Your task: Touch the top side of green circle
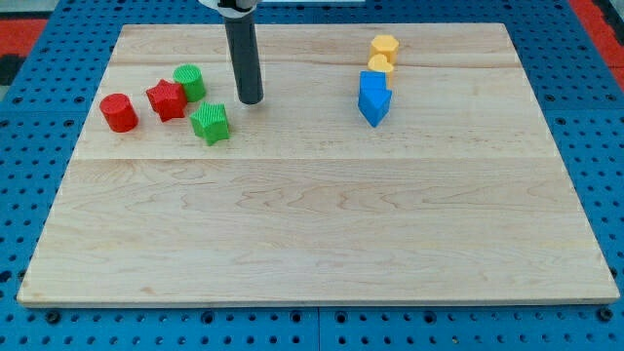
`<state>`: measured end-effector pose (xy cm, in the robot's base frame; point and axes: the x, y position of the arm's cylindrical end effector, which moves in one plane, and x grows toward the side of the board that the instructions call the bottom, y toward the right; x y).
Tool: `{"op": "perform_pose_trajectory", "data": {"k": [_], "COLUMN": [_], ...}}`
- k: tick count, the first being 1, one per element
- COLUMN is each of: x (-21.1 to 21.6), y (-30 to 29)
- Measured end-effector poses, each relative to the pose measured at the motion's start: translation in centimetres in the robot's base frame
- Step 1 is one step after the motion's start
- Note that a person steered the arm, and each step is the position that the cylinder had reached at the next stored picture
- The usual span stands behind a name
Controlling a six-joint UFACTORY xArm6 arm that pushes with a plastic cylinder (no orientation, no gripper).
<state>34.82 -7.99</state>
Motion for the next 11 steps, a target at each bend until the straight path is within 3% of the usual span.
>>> {"op": "perform_pose_trajectory", "data": {"k": [1, 2, 3, 5, 6, 7, 8, 10, 11], "x": [1.2, 5.1, 3.1, 0.9, 0.6, -4.3, -5.7, -7.4, -6.0], "y": [-2.6, -1.3, -2.2, 3.6, 1.9, -2.0, -7.8, -9.5, -18.5]}}
